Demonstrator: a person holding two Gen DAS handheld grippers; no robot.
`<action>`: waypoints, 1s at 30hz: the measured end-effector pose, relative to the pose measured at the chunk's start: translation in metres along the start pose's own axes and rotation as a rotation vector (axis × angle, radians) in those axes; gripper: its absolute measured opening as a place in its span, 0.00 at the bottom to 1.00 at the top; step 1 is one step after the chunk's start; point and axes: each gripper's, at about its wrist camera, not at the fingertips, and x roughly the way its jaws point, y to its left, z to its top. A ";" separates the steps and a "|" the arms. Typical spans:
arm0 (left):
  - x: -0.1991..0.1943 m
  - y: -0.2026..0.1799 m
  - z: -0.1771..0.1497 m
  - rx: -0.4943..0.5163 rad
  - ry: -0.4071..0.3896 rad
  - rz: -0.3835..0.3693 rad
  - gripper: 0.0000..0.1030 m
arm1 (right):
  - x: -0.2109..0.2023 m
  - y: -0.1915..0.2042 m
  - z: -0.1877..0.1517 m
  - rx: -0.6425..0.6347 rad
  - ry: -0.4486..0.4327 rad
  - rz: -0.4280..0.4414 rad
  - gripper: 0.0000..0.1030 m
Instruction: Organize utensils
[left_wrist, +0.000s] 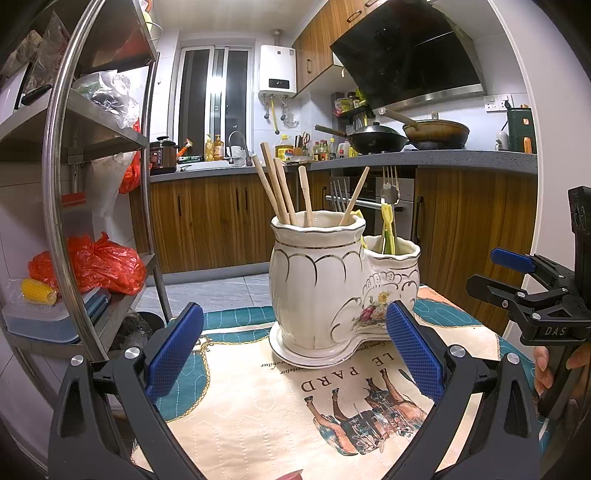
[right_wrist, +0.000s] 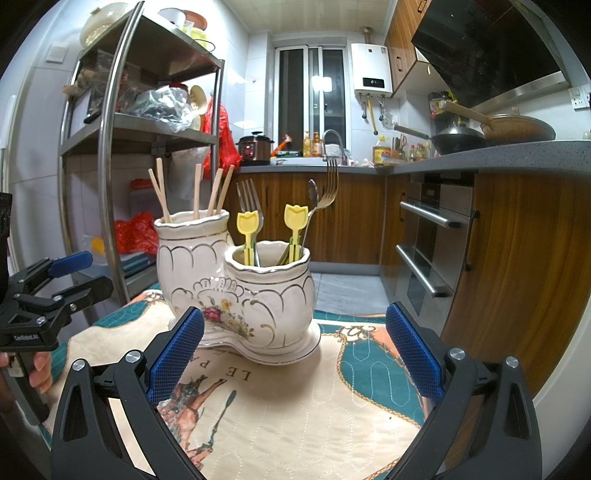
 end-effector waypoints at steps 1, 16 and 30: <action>0.000 0.000 0.000 0.000 0.000 0.000 0.95 | 0.000 0.000 0.000 0.000 0.000 0.000 0.95; 0.001 0.001 0.000 -0.002 0.006 -0.001 0.95 | 0.000 0.000 0.000 0.000 0.000 0.000 0.95; 0.003 0.002 0.000 -0.009 0.017 0.005 0.95 | 0.000 0.000 0.001 0.000 0.001 0.000 0.95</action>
